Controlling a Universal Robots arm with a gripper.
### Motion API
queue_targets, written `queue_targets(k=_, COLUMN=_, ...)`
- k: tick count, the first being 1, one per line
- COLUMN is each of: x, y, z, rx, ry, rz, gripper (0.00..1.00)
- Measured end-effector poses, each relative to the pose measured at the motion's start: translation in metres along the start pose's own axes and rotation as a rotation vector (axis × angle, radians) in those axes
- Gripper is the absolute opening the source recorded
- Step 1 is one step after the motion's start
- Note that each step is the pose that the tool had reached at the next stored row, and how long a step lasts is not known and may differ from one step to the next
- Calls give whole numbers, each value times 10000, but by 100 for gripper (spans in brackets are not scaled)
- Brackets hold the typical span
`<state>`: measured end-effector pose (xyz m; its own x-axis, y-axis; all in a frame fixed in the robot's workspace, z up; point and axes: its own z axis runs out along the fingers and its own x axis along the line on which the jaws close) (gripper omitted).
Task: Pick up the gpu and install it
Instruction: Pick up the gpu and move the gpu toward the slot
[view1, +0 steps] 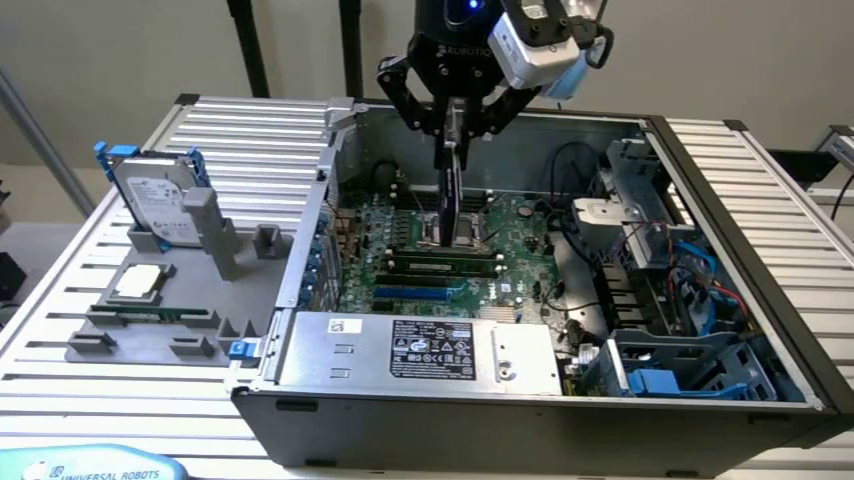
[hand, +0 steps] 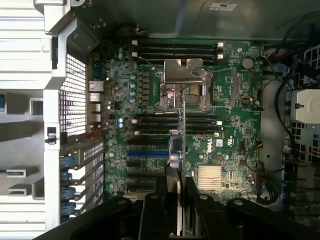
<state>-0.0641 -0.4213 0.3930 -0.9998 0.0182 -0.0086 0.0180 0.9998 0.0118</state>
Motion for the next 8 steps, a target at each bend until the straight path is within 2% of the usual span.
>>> queue_targets(k=3, x=-51, y=4, z=54, rx=0, ry=1, rz=75, gripper=27)
queue_targets(k=8, x=-53, y=4, z=57, rx=6, ry=4, rz=77, gripper=27)
